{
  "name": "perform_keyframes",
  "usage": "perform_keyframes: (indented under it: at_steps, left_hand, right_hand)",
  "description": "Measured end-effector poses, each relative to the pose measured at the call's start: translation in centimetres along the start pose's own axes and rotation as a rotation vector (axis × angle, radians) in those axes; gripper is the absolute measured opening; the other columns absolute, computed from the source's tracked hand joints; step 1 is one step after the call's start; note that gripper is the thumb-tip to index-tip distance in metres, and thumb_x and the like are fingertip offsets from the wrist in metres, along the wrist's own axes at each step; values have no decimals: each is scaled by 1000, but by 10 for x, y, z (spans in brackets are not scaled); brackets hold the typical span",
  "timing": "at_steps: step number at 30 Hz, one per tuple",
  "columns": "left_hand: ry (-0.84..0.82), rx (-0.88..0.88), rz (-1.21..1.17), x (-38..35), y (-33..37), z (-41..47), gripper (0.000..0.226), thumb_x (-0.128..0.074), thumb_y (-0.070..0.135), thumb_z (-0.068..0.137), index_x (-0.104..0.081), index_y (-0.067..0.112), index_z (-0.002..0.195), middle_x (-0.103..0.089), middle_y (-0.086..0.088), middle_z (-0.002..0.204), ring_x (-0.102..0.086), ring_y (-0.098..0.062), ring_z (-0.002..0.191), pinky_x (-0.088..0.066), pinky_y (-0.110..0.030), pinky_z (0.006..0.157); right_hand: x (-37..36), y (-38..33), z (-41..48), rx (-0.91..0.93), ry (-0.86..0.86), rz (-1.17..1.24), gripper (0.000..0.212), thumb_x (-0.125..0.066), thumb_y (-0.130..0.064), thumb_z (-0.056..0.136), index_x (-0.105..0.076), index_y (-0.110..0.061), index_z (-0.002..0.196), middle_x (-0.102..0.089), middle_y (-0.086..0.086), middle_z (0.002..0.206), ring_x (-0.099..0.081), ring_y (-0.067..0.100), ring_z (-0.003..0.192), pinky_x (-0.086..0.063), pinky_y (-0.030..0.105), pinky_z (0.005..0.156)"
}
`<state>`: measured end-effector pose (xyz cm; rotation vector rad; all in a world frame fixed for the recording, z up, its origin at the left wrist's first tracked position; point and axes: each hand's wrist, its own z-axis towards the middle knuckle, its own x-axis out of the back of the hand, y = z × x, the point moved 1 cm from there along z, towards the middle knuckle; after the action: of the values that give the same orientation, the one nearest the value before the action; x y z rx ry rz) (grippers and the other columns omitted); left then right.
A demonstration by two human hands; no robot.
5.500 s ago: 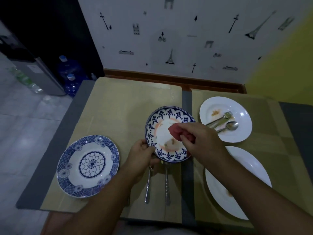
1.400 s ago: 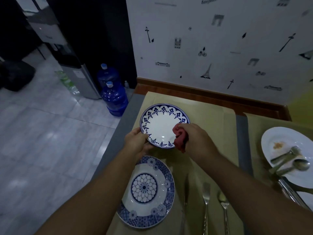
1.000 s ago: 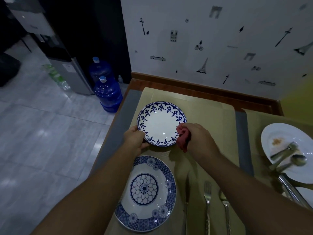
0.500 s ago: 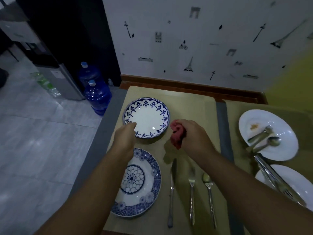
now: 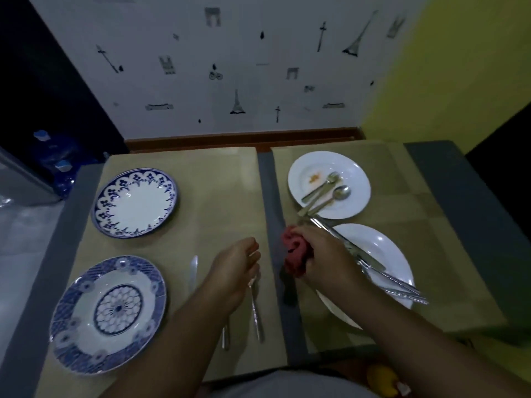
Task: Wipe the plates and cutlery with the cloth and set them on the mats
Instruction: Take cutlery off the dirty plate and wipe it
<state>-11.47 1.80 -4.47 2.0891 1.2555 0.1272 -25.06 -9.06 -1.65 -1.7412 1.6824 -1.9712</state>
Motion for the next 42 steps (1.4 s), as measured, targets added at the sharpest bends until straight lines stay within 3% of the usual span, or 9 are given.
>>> perform_keyframes:
  at_steps: [4, 6, 9, 11, 16, 21, 26, 35, 42]
  left_hand:
    - [-30, 32, 151, -51, -25, 3, 25, -55, 9, 100, -60, 14, 76, -54, -7, 79, -51, -16, 65, -40, -25, 60]
    - [-39, 80, 235, -72, -30, 4, 28, -53, 10, 102, -57, 11, 74, -55, -7, 80, -53, -15, 70, -41, -23, 64]
    - [-51, 74, 227, -98, -35, 2, 10, -61, 12, 99, -68, 8, 103, -71, -9, 104, -68, -22, 99, -55, -25, 74]
    - [-63, -14, 296, -114, -35, 0, 19, -61, 13, 99, -68, 10, 116, -70, -7, 113, -67, -22, 106, -57, -30, 87]
    - [-69, -528, 958, -152, -27, 20, 25, -63, 17, 98, -70, 18, 122, -72, 0, 117, -65, -7, 95, -51, -17, 74]
    - [-109, -764, 1569, -188, -25, 54, 29, -68, 15, 94, -72, 19, 122, -69, -3, 118, -66, -16, 102, -57, -36, 93]
    - [-185, -831, 1964, -205, -22, 71, 27, -71, 19, 91, -75, 18, 118, -68, -7, 112, -66, -22, 100, -55, -33, 92]
    - [-250, -863, 2086, -215, -18, 79, 21, -67, 21, 93, -78, 13, 110, -65, -9, 106, -62, -22, 98, -54, -31, 89]
    - [-257, -961, 2135, -210, 6, 76, 22, -68, 23, 94, -75, 21, 115, -64, -7, 118, -58, -24, 109, -49, -40, 98]
  right_hand:
    - [37, 40, -29, -90, 38, 118, 26, -53, -2, 94, -61, -10, 118, -65, 4, 107, -61, 13, 96, -38, 0, 73]
    - [54, 55, -43, -84, 83, 84, 31, -53, -4, 93, -62, -20, 118, -63, -7, 102, -61, 8, 94, -42, 7, 79]
    - [77, 74, -56, -118, 117, 48, 40, -54, -2, 91, -61, -26, 122, -60, -11, 107, -57, 1, 91, -38, 5, 80]
    - [88, 88, -60, -148, 127, 39, 46, -54, 3, 87, -61, -25, 122, -59, -10, 110, -53, -2, 89, -35, 3, 80]
    - [106, 116, -64, -208, 153, 8, 45, -59, -3, 88, -58, -26, 127, -58, -5, 125, -51, 9, 109, -44, 29, 99]
    - [115, 133, -65, -192, 163, 46, 42, -58, -7, 90, -58, -27, 126, -58, -7, 123, -52, 9, 108, -46, 26, 95]
    - [120, 147, -66, -171, 163, 61, 46, -58, -2, 88, -57, -26, 127, -57, -8, 122, -51, 6, 108, -43, 19, 93]
    - [126, 159, -69, -211, 200, 140, 39, -55, 4, 89, -62, -21, 118, -54, -13, 102, -52, -8, 87, -38, -3, 72]
    - [132, 154, -72, -205, 273, 196, 52, -57, 6, 86, -60, -38, 113, -57, -19, 109, -56, -8, 94, -42, 0, 71]
